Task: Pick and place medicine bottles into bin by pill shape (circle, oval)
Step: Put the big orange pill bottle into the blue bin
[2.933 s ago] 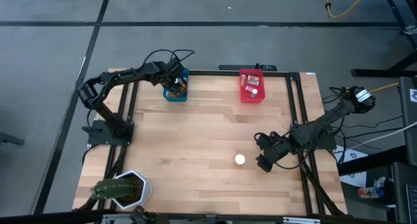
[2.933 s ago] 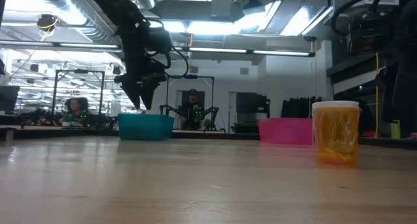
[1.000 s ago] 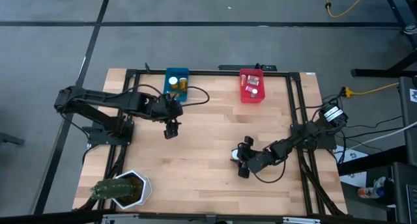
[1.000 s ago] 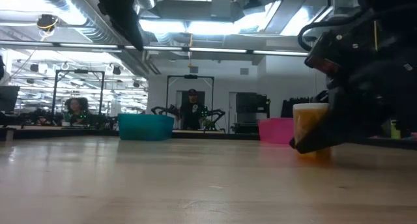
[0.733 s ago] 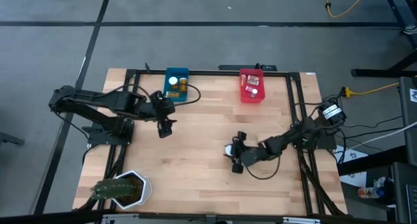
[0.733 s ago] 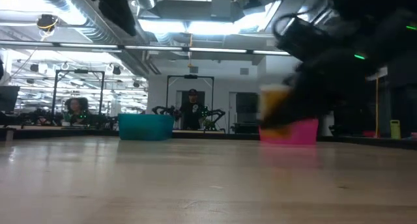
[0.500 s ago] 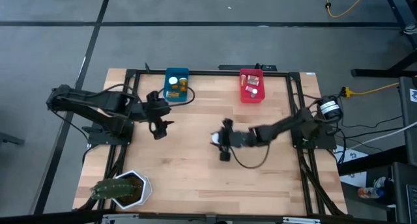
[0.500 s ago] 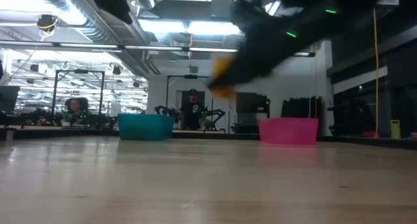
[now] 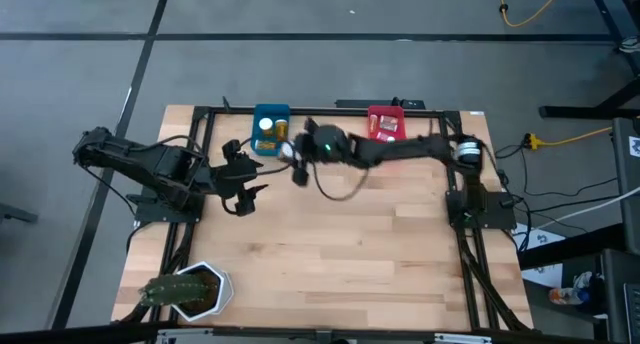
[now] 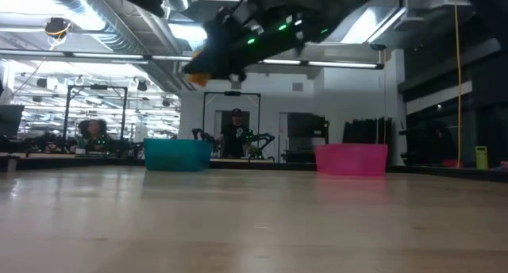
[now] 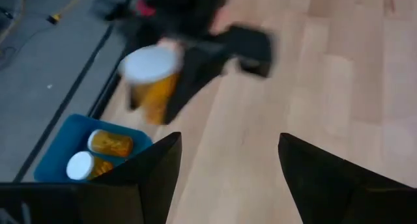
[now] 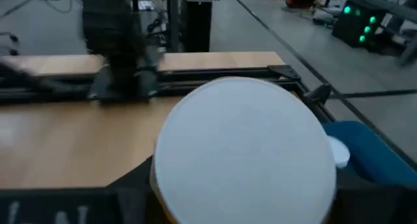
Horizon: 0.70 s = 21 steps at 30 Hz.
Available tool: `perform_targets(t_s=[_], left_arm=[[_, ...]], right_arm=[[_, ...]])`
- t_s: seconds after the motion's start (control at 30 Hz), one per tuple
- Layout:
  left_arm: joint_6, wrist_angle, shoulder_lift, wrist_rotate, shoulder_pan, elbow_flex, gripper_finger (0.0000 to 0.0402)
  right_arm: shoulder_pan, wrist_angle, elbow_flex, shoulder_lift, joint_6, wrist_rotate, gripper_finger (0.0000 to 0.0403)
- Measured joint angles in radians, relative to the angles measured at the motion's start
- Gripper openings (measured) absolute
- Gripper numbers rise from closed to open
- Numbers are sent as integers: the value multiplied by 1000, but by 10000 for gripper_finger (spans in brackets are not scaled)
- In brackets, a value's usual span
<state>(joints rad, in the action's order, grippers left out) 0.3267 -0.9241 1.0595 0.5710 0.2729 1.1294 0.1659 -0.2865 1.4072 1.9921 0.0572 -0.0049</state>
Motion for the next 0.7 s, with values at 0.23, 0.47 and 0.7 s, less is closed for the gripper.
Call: perform_targets(t_s=[0.23,0.47,0.7], left_arm=[[1,0,0,23,26,0,247],[4,-3,0,21,26,0,247],[3,-7,0,20,25,0,247]], right_arm=[[83,118,344,259,-57,-23,176],[117,280,619,441,-57,86,191],[148,445,723,493,-51,88,248]])
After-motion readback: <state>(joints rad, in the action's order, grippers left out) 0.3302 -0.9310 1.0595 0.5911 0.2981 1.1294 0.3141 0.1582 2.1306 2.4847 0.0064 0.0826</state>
